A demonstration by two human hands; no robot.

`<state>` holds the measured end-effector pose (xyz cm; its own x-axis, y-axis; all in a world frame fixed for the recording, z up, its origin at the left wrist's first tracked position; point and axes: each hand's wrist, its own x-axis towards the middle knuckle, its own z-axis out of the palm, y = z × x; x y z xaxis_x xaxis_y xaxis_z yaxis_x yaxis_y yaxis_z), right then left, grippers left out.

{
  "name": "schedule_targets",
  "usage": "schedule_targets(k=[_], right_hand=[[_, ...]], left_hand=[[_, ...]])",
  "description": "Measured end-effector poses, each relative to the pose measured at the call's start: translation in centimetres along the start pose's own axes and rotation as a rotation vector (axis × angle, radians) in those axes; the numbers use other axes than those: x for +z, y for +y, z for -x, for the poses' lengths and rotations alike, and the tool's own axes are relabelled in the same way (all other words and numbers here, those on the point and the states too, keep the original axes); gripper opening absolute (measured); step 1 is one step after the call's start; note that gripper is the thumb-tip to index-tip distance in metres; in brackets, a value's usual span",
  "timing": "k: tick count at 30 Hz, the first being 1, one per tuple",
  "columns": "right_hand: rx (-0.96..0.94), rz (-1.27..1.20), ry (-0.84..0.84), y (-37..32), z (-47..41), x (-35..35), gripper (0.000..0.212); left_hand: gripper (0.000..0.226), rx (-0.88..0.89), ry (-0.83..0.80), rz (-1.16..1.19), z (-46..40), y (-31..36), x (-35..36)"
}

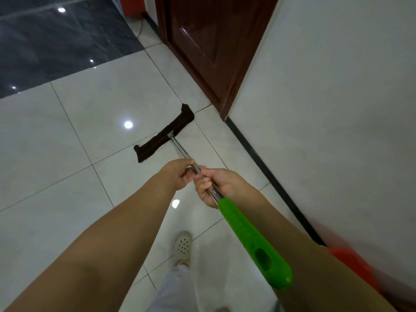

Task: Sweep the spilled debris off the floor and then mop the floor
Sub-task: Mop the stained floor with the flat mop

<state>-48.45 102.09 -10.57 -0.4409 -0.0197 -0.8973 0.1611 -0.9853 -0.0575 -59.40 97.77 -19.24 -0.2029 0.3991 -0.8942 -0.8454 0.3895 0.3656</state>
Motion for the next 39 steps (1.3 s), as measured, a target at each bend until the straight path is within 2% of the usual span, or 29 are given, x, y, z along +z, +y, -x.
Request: schedule_targets(k=[10,12,15,23,31,34,39], right_hand=[[-0.018,-0.042,0.026,10.6,7.2,-11.1,0.007],[-0.013,-0.036,0.028,13.2,9.0,-13.2,0.012],[0.016,-0.02,0.048,17.1,11.2,-16.0,0.029],[0.035,-0.023,0.03,25.7,17.4,-22.6,0.028],[0.205,0.036,0.028,29.8,22.2,-27.1,0.027],[0.263,0.062,0.048,30.4,23.1,-27.7,0.027],[0.25,0.171,0.105,30.4,21.9,-28.0,0.023]], left_hand=[[0.012,-0.021,0.026,-0.157,6.0,-15.5,1.4],[0.013,-0.028,0.016,-0.172,7.7,-18.9,1.1],[0.016,-0.047,0.007,-0.147,10.6,-23.8,0.2],[0.023,-0.064,-0.025,0.042,17.6,-34.9,-1.4],[0.018,-0.093,-0.089,0.173,21.6,-42.2,-3.0],[0.015,-0.125,-0.11,0.2,22.5,-43.2,-3.2],[0.01,-0.192,-0.164,0.308,22.4,-43.0,-3.6]])
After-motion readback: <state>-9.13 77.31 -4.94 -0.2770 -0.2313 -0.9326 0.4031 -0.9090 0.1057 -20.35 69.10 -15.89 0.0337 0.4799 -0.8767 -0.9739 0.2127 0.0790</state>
